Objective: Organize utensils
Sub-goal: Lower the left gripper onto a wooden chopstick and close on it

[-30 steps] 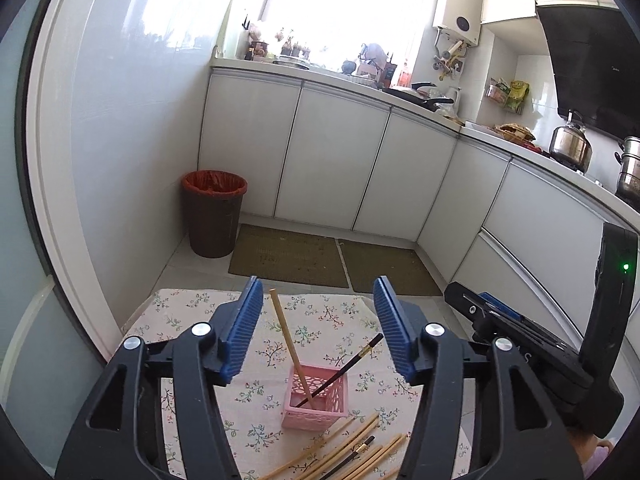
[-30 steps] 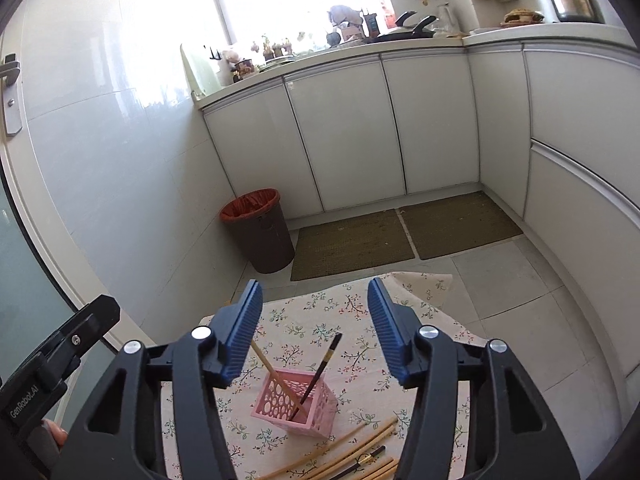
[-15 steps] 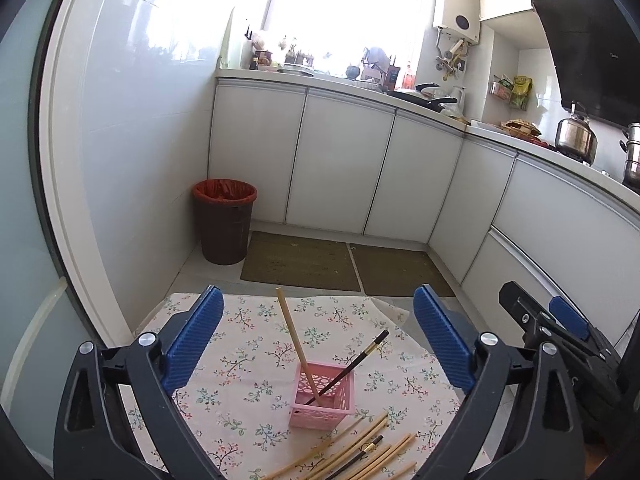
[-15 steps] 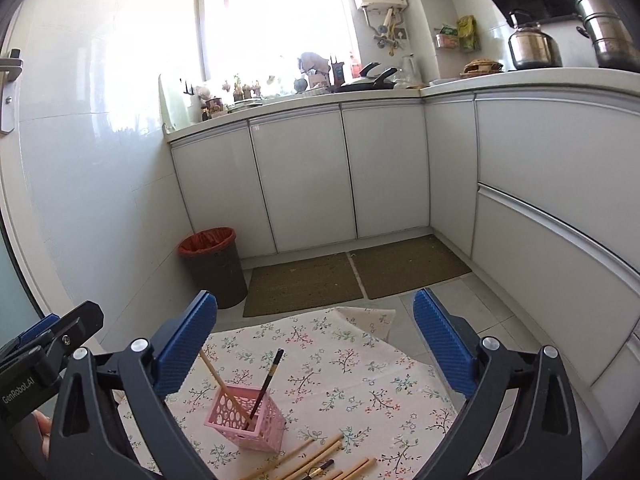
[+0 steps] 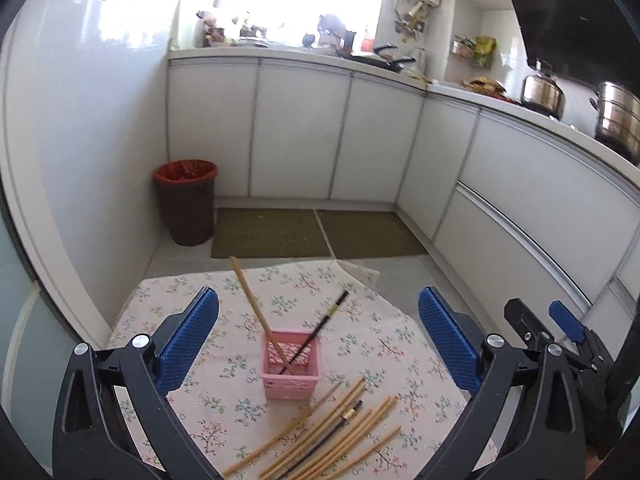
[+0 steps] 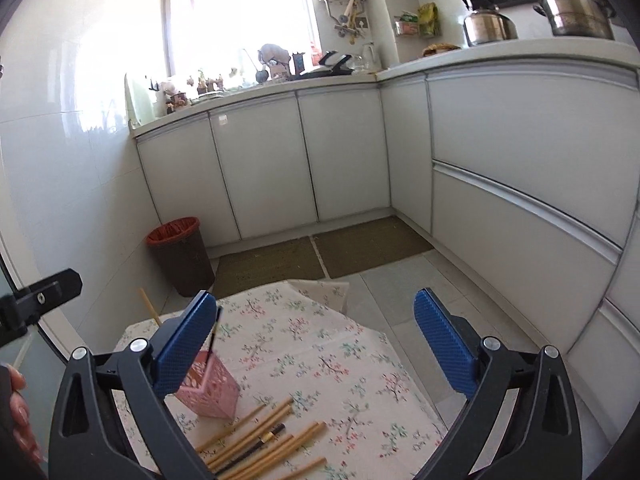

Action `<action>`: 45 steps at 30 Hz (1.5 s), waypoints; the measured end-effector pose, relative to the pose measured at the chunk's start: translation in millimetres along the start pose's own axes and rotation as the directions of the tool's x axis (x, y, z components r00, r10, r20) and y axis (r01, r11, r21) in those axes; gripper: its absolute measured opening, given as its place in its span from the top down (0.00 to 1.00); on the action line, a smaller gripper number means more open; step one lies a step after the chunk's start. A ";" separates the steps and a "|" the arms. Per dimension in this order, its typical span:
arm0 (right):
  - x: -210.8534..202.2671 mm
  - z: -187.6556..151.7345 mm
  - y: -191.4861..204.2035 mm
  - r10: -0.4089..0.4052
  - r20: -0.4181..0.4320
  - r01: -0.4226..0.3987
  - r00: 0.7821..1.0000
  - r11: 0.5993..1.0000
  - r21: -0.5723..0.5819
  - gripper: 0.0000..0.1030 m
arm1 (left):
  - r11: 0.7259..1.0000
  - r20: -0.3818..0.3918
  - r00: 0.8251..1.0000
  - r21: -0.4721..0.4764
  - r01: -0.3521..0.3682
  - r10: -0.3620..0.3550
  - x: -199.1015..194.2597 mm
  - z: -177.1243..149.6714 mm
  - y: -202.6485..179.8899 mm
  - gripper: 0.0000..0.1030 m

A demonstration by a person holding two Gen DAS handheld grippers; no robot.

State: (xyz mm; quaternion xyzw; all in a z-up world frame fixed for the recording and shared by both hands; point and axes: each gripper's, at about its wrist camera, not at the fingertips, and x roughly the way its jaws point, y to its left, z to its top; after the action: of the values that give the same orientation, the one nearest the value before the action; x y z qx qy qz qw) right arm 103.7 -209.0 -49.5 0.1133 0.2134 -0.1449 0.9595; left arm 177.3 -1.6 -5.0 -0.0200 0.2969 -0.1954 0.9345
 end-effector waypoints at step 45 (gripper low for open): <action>41.4 -150.4 -134.5 0.069 -0.613 0.170 0.787 0.930 0.324 0.07 | 0.901 -0.721 0.688 0.348 0.259 0.081 249.7 -177.4 -92.7 0.93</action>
State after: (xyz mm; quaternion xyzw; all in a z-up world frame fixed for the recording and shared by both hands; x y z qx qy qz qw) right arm 39.0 -301.8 -221.5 0.3233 0.4860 -0.1631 0.7954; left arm 231.3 -167.4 -273.4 0.2466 0.5878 -0.2935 0.7124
